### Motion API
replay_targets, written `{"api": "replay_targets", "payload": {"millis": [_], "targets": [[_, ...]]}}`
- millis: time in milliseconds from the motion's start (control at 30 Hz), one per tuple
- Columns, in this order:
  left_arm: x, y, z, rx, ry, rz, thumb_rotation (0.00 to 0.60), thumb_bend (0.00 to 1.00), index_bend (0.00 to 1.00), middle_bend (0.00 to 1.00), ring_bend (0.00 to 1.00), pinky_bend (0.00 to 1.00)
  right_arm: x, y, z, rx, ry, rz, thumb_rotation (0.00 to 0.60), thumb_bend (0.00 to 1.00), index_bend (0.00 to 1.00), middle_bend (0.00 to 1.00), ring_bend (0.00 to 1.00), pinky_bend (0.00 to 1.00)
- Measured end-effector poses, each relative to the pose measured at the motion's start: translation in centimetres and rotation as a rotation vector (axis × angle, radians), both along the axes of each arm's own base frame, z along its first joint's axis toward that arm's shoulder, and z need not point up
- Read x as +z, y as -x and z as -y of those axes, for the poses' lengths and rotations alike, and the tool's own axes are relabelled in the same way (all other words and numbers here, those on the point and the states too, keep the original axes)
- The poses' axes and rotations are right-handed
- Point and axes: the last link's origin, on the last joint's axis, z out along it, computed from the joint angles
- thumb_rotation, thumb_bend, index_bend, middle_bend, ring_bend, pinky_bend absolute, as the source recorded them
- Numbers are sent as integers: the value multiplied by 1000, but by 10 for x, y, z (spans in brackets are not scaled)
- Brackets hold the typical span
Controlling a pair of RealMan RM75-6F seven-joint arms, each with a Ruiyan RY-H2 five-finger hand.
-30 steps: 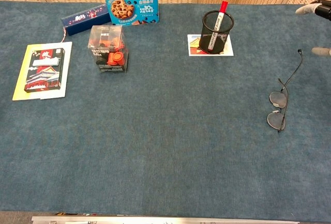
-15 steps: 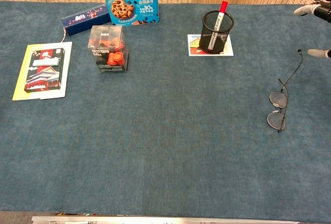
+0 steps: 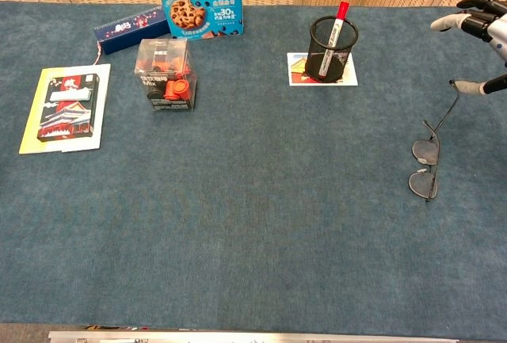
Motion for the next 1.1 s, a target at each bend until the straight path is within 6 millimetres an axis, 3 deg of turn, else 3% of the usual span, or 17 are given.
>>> {"api": "replay_targets", "payload": {"millis": [1100], "targets": [[-1, -1, 0, -4, -1, -5, 600, 521, 516, 528, 504, 627, -5, -4, -47, 13, -114, 33, 600, 113, 238, 313, 136, 291]]}}
